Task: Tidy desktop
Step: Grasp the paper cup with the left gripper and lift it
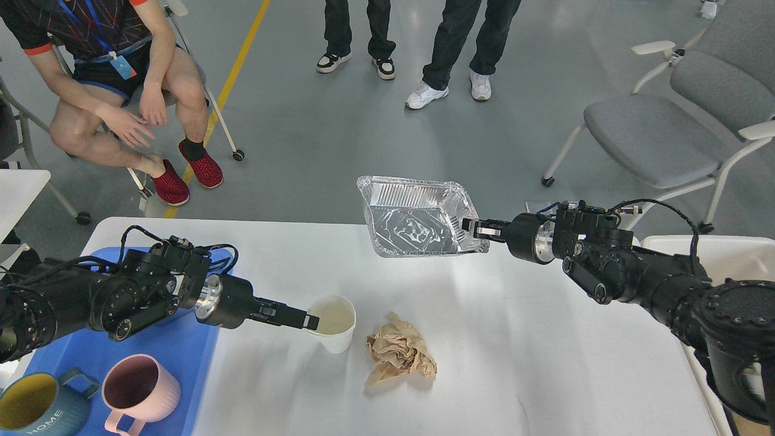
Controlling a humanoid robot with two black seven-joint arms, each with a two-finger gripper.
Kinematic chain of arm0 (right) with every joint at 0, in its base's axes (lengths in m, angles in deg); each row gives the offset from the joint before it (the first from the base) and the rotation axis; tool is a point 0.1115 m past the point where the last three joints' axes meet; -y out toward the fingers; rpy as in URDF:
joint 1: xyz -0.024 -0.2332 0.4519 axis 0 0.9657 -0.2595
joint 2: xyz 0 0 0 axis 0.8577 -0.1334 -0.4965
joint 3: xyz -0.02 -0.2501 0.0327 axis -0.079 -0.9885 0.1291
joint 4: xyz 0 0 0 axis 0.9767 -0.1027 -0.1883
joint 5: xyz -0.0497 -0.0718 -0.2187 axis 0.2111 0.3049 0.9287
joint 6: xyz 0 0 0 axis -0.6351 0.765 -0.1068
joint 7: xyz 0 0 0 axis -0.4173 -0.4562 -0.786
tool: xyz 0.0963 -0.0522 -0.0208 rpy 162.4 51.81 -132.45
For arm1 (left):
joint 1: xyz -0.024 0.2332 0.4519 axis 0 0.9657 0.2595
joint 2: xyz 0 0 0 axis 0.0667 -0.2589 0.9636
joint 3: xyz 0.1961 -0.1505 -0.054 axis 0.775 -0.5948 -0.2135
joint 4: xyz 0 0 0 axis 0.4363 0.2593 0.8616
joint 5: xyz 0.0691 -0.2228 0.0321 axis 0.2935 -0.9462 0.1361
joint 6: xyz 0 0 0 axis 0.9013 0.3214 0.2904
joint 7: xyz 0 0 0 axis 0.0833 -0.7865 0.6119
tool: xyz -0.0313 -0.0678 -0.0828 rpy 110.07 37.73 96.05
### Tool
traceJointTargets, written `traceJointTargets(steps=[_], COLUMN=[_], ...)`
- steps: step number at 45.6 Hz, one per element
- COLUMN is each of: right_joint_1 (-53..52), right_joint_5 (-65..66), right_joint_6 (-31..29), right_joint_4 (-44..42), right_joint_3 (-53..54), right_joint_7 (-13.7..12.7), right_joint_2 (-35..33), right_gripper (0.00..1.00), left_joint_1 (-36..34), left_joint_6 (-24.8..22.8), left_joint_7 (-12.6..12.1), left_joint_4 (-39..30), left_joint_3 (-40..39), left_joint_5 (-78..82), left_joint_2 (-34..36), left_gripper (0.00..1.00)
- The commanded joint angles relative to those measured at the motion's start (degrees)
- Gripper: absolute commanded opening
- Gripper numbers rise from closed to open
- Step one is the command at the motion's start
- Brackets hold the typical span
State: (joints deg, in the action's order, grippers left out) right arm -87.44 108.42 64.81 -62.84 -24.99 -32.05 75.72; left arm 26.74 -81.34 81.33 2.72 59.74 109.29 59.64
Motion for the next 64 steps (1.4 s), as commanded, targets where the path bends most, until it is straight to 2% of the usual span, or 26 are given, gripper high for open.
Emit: traceJointTargets(steps=[1,4,10,18,25,35,45,52,64], right_joint_1=[0.16,0.16,0.16,0.07,0.16,0.07,-0.11,-0.02,-0.02], right_joint_5=[0.00,0.00,0.00,0.00,0.00,0.00,0.00,0.00,0.00], right_joint_6=[0.00,0.00,0.00,0.00,0.00,0.00,0.00,0.00,0.00], right_joint_4=[0.00,0.00,-0.08,-0.08,-0.17,-0.79,-0.79,-0.87,-1.23], right_joint_3=[0.00,0.00,0.00,0.00,0.00,0.00,0.00,0.00,0.00], right_joint_7=[-0.09,-0.09,-0.09,-0.09,-0.09,-0.09,-0.09,-0.09,-0.09], right_joint_2=[0.08,0.17,0.78,1.05,0.96,0.87,0.96,0.87,0.96], right_gripper=[0.00,0.00,0.00,0.00,0.00,0.00,0.00,0.00,0.00], left_joint_1=[0.02,0.10,0.54,1.16,1.51,1.95,1.86,2.04,1.60], left_joint_6=[-0.03,0.06,0.06,-0.03,-0.29,-0.20,0.15,0.15,0.32], left_joint_7=[0.01,-0.08,0.01,0.09,0.27,0.62,0.71,0.71,0.80], left_joint_4=[0.00,0.18,1.40,4.22,6.06,6.50,6.51,7.21,8.00], left_joint_3=[-0.07,0.01,0.10,0.10,0.10,0.80,2.91,3.18,3.53], left_joint_5=[0.01,0.01,0.19,0.19,0.28,0.45,0.45,0.80,0.72], left_joint_2=[-0.04,-0.04,-0.56,-1.79,-3.11,-3.90,-4.43,-4.43,-4.70], left_gripper=[0.73,0.69,0.56,0.47,0.32,0.24,0.06,0.02,0.01])
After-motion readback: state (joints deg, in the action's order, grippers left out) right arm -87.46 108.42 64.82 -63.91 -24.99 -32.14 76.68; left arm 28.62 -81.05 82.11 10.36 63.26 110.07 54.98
